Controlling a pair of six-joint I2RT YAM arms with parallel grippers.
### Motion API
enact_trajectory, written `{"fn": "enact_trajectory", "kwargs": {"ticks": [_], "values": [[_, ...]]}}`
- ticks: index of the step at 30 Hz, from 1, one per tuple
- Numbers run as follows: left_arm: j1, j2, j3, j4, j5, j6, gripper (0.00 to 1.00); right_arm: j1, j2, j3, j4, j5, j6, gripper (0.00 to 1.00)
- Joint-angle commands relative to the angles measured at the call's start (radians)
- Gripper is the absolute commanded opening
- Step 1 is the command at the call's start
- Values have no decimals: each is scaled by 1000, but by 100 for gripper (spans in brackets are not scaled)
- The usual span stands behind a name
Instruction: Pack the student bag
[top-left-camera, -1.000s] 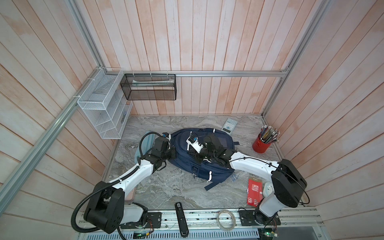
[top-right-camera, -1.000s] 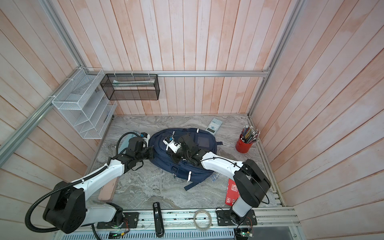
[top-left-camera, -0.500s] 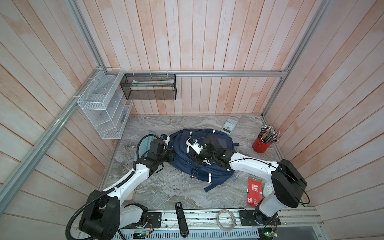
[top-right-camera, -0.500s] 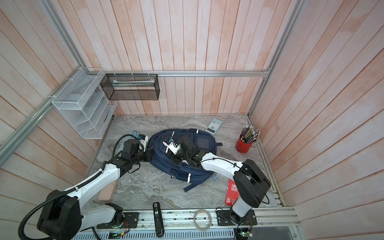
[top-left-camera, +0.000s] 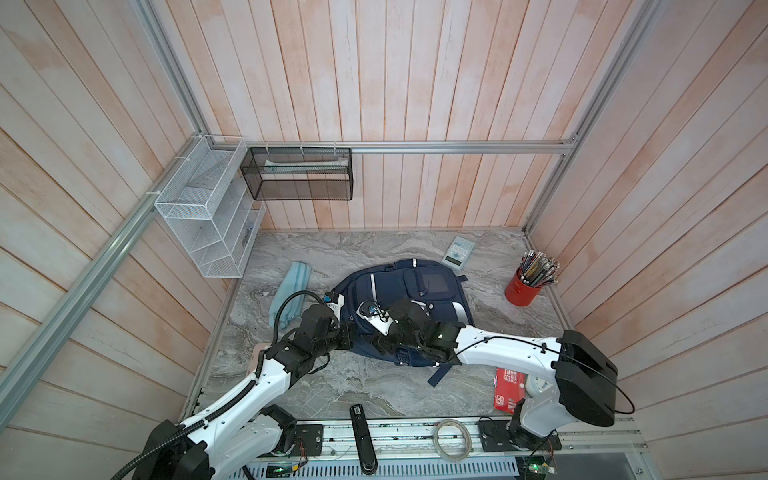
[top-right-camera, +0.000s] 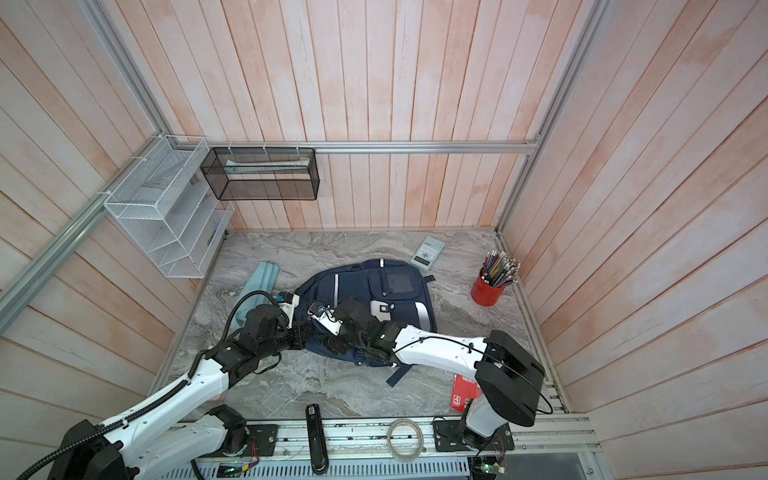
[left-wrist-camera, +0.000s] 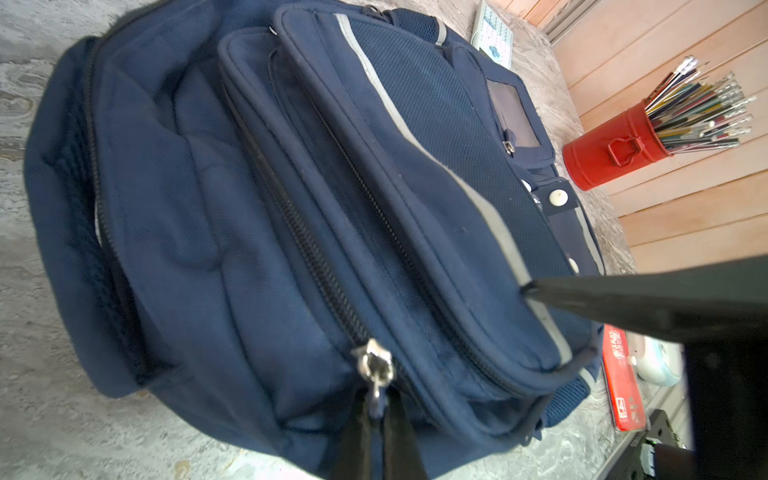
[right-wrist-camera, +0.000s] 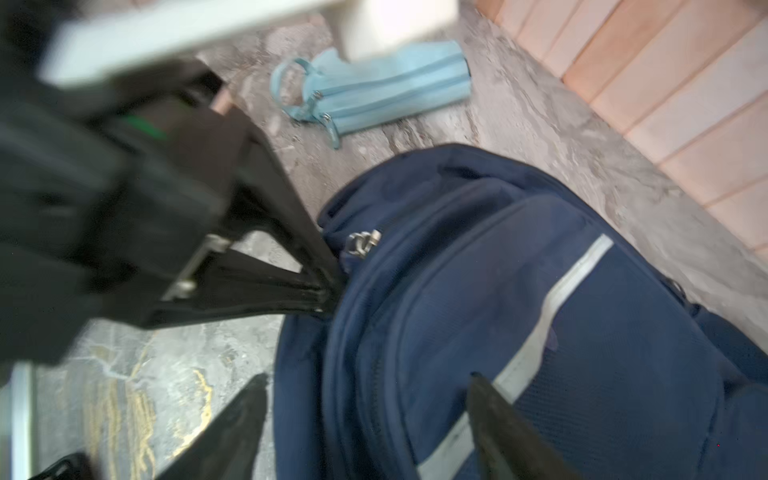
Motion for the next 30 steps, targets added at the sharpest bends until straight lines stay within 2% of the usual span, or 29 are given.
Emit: {"fn": "enact_trajectory", "kwargs": {"ticks": [1,2,6,10,14,19,24,27,30], "values": [[-7,-19,15,-4,33,-10,0,-7,61,41,-24,148,-6,54],[-7,-19,18,-11,35,-10,0,-7,70,43,-9,168,-9,46],[-7,-23,24,-30,32,-5,0,-1,91,51,17,174,-16,0],[16,-8,48,-88,-46,-2,0,1,82,49,-22,96,-32,0],[137,37,118,-159,-32,45,0,20,55,30,-71,-24,-93,0],[258,116,200,-188,6,76,0,55,53,26,-120,-11,-143,0],[286,243,270,-131,-120,79,0,75,20,0,-100,-49,-155,0],[343,310,304,-17,-9,113,0,75,-19,-50,-49,-69,-174,0],[353,357,348,3,18,123,0,58,-55,-116,39,-12,-201,0]]}}
